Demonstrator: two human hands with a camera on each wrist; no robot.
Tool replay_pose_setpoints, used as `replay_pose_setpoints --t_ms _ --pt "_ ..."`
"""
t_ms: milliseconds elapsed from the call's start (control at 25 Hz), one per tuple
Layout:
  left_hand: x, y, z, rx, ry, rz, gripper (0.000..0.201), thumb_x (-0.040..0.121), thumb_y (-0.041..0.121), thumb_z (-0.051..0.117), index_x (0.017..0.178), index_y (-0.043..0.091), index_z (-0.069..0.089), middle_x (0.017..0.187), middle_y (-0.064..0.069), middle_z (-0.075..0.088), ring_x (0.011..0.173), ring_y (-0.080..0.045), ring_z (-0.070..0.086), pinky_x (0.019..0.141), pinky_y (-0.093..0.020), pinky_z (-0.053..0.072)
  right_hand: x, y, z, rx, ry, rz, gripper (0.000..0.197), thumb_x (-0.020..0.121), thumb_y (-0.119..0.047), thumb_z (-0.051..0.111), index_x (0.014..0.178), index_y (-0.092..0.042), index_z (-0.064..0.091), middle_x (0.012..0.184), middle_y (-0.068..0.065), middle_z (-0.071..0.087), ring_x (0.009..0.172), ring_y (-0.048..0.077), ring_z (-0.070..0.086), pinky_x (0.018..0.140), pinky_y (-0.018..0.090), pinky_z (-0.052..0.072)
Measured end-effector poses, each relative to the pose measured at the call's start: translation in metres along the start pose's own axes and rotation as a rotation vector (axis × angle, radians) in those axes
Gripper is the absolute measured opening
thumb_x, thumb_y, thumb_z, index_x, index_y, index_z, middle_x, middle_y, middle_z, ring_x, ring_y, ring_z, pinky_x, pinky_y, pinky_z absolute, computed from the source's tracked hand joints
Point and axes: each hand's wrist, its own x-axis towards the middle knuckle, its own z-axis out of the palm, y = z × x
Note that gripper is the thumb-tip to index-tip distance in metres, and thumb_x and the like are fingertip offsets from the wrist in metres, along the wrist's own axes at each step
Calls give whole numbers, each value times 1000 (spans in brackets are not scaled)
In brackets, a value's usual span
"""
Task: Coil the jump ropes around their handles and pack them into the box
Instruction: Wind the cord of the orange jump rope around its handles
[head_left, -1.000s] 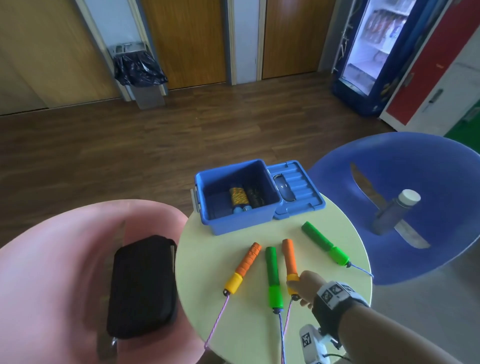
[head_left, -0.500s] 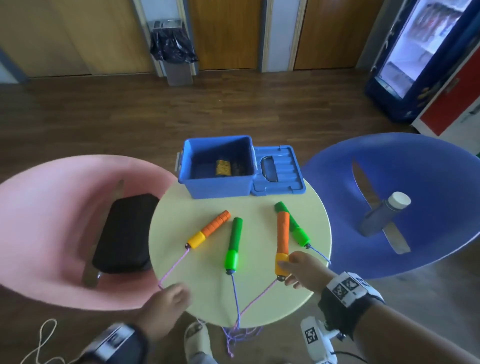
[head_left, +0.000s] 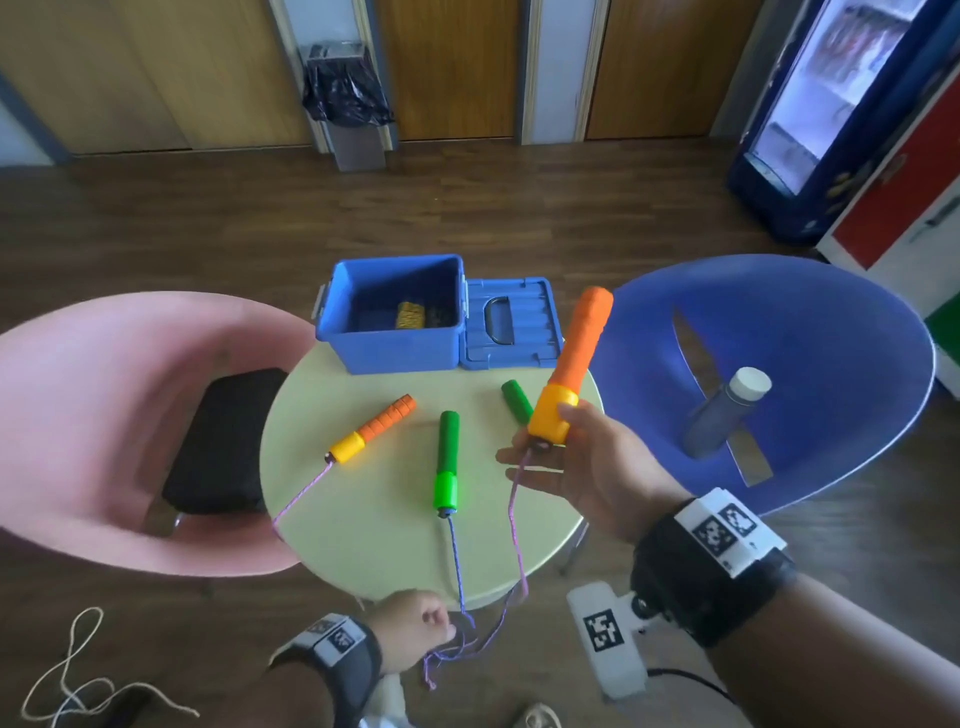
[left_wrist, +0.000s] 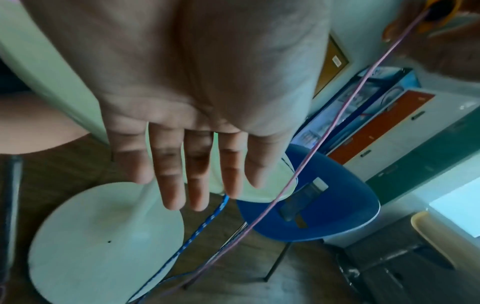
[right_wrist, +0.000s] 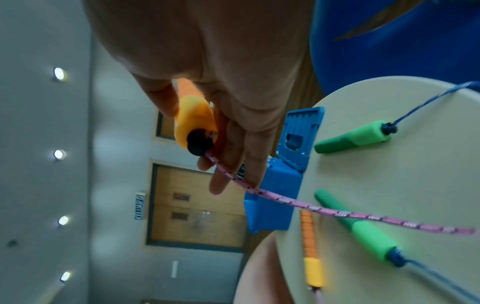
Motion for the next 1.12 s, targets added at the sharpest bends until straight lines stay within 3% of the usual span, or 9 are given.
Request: replay_pose_setpoints --t_ms 80,160,240,440,600,720,920,1000,1120 --pt "-9 1 -2 -24 97 -20 15 83 49 62 91 38 54 95 16 62 84 -3 59 82 -21 47 -9 -13 9 58 -81 31 27 102 -20 30 106 -2 50 81 19 60 85 41 68 94 60 50" --pt "-13 21 -11 -198 199 102 38 81 46 68 112 49 46 111 19 58 79 4 59 82 -17 46 -13 -15 22 11 -176 54 27 99 -20 30 102 -3 50 80 18 60 79 38 66 92 59 50" --pt "-14 50 -21 -361 121 237 58 75 50 70 126 55 43 124 20 52 82 3 61 80 -11 46 -14 -13 36 -13 -272 47 23 97 -21 32 106 -6 47 78 19 59 72 36 63 88 58 52" --pt "-9 62 -17 -136 -74 252 17 81 56 56 84 42 66 84 9 65 76 -10 59 79 -25 49 -21 -41 48 -20 -329 -49 24 90 -23 32 105 -9 45 75 14 53 61 25 46 65 39 51" --pt "-20 -43 12 -94 131 -163 27 92 37 61 70 23 63 61 6 54 61 -8 51 53 -15 33 -35 -93 12 -24 -185 -256 33 70 -32 42 95 -12 50 65 11 47 52 18 26 52 29 22" --pt "-50 -121 25 -422 312 -313 35 92 33 67 63 13 68 61 4 64 69 -17 61 59 -19 35 -39 -101 -26 -222 -34 -317 20 75 -31 56 86 -14 53 59 10 45 48 17 23 47 27 25" --pt "-90 -116 -10 -639 728 -220 57 88 57 52 55 12 59 53 -8 61 58 -22 58 72 -38 46 -37 -65 -35 -793 -48 -147 15 85 -10 68 91 -1 57 53 1 47 45 18 31 41 25 25" --pt "-104 -80 -31 -492 720 -104 49 82 64 46 65 20 58 52 -5 55 51 -18 52 64 -37 44 -30 -43 -16 -892 -194 -72 23 85 -11 71 104 -2 62 52 -3 44 46 15 35 43 25 28" --pt "-111 -14 -53 -275 572 123 28 97 35 53 72 24 55 63 4 57 58 -8 50 63 -30 41 -16 -8 25 -1040 -463 9 34 77 -30 74 107 -17 63 59 -6 49 51 13 45 50 25 39"
